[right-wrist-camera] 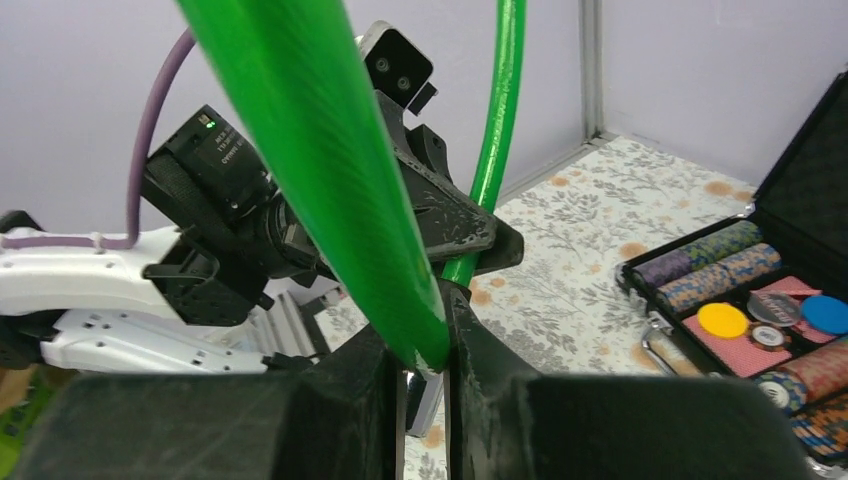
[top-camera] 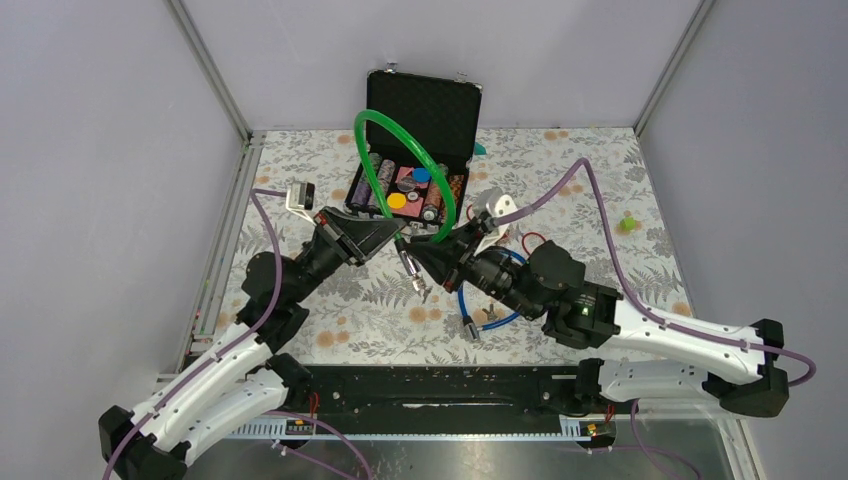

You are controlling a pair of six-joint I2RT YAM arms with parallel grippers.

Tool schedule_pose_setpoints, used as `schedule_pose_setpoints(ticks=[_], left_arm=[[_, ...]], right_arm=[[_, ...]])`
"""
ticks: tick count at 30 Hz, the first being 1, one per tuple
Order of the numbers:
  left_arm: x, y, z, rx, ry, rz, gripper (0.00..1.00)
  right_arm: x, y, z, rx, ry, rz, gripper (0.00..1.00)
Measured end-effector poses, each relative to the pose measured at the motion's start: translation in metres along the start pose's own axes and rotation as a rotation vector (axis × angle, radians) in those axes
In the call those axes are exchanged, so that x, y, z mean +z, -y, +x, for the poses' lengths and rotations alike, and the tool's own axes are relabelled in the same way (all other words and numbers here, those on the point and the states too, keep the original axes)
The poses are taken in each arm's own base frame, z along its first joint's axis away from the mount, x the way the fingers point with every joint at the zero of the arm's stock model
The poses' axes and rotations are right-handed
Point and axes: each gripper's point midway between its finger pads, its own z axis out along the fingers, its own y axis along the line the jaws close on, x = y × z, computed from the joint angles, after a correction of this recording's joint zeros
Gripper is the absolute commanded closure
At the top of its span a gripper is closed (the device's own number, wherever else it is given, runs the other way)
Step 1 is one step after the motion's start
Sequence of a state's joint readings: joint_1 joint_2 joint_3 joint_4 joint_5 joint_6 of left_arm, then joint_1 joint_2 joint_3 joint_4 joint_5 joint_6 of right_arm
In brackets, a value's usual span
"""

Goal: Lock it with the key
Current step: Lock the lock.

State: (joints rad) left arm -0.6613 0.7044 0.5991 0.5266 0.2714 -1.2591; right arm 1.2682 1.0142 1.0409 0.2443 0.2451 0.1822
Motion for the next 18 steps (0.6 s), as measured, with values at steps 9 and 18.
schedule_pose_setpoints(ticks=[9,18], left_arm=[[0.001,-0.027,0.004,-0.151,0.014,-0.059,1.00],[-0.005,-0.030,0.002,-0.175,0.040,-0.057,1.00]], right_arm=[[0.010,0.000,0.024,-0.199,-0.048,0.049,1.00],[0.011,0.000,0.026,-0.210,-0.066,0.069,0.81]])
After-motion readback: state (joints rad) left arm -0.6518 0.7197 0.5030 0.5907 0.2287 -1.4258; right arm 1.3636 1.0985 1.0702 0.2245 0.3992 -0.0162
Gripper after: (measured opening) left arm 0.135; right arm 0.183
